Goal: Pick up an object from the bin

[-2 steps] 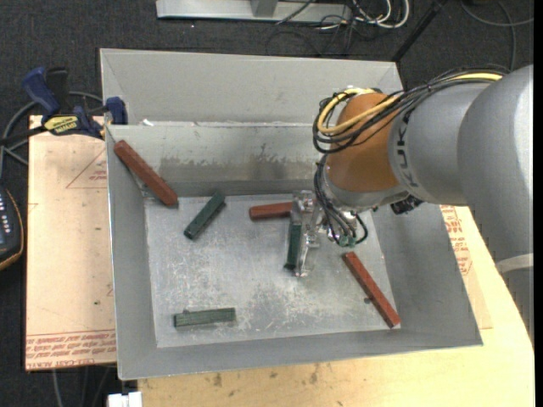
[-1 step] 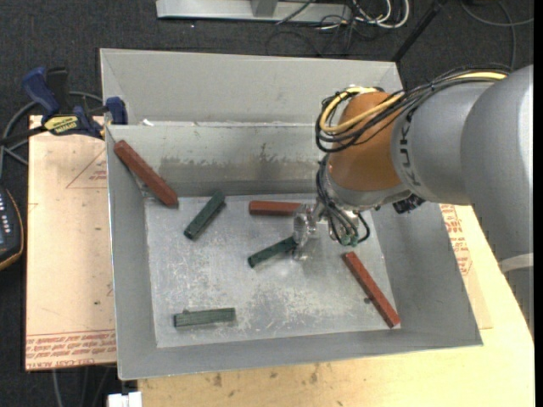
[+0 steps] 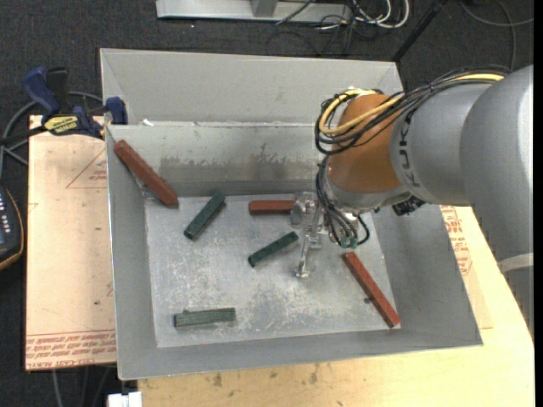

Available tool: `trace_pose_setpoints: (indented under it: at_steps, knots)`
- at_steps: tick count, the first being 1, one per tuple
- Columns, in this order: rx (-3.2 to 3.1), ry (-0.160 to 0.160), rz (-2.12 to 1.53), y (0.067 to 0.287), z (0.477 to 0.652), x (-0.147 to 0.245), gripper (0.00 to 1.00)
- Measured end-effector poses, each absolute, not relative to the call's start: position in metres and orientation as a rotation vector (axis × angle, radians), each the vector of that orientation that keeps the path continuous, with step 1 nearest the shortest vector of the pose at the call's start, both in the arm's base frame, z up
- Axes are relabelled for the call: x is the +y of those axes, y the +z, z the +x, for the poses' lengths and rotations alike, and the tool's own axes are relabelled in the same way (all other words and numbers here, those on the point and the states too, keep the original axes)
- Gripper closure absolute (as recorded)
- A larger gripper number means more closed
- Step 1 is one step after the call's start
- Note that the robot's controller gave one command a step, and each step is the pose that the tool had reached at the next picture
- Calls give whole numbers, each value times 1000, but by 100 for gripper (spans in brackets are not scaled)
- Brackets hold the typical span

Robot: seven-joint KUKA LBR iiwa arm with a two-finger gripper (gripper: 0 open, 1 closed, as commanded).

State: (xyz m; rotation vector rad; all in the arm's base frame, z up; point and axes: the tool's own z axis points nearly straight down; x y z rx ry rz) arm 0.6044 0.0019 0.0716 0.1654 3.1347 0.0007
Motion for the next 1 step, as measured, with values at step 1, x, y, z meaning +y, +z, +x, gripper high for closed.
trace_pose_setpoints:
  at_steps: [1]
  knots:
    - [3139, 3, -76, 70, 596, 39, 0]
